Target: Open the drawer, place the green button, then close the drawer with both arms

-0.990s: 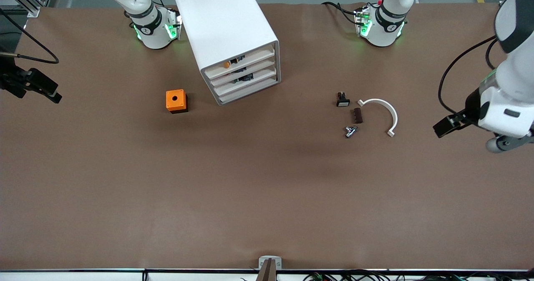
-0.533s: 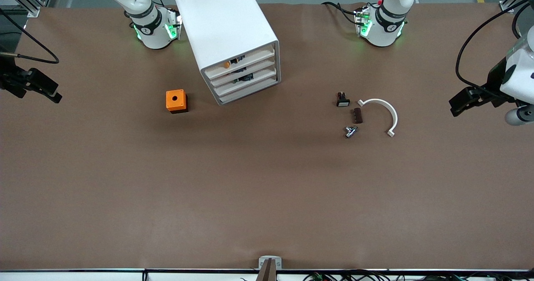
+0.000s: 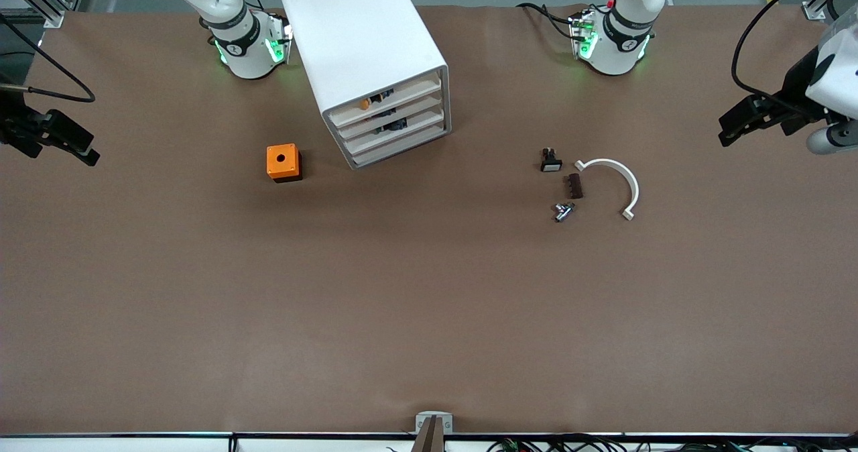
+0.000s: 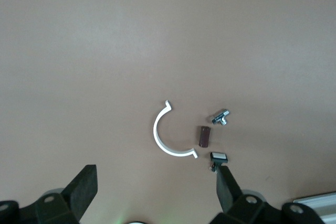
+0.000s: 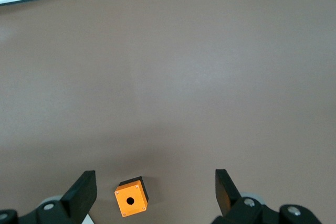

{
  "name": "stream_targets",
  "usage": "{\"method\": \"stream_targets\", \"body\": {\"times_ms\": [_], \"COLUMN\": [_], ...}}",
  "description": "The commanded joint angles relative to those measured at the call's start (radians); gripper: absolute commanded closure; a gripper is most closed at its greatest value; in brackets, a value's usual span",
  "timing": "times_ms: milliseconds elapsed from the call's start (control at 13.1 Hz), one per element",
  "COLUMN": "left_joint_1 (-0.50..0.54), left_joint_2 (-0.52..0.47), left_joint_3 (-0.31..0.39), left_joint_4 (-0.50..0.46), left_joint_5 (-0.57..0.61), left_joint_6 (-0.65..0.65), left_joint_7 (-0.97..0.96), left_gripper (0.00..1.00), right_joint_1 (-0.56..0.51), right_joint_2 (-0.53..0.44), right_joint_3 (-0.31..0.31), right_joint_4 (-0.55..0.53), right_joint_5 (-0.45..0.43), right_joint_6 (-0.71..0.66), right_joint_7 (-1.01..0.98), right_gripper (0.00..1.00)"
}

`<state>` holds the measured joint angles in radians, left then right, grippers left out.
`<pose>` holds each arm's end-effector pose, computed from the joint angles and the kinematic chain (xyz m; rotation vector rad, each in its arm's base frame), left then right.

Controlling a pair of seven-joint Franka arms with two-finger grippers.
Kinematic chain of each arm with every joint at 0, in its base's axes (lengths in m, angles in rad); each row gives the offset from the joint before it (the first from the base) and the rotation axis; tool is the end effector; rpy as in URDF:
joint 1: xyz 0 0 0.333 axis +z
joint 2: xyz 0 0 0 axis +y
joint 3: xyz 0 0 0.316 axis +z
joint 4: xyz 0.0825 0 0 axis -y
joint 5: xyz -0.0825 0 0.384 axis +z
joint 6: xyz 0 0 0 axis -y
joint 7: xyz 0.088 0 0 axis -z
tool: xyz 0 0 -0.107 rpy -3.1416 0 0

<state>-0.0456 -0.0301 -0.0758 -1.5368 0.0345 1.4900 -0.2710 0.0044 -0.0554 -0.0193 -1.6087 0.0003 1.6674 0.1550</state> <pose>0.5335 -0.0618 0.6498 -3.0933 -0.2358 0.0144 0.5469 -0.0084 0.6460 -3.1159 0.2654 -0.1780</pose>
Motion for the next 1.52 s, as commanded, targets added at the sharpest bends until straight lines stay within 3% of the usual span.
{"method": "stream_targets", "body": {"times_ms": [0, 1448], "left_joint_1": [0.009, 0.013], "left_joint_2": [-0.077, -0.080], "left_joint_3": [-0.006, 0.010], "left_joint_4": [-0.117, -0.092], "left_joint_5": [-0.018, -0.007], "left_joint_6": [0.049, 0.001], "left_joint_7": [0.022, 0.165], "left_gripper": [0.00, 0.00], "right_joint_1": [0.002, -0.001], "right_joint_2": [-0.018, -0.018], "right_joint_3": [0.001, 0.001], "right_joint_4": [-0.014, -0.020], "right_joint_5": [-0.008, -0.022], "right_joint_6": [0.000, 0.002], "right_joint_7": [-0.009, -0.051], "right_gripper": [0.00, 0.00]}}
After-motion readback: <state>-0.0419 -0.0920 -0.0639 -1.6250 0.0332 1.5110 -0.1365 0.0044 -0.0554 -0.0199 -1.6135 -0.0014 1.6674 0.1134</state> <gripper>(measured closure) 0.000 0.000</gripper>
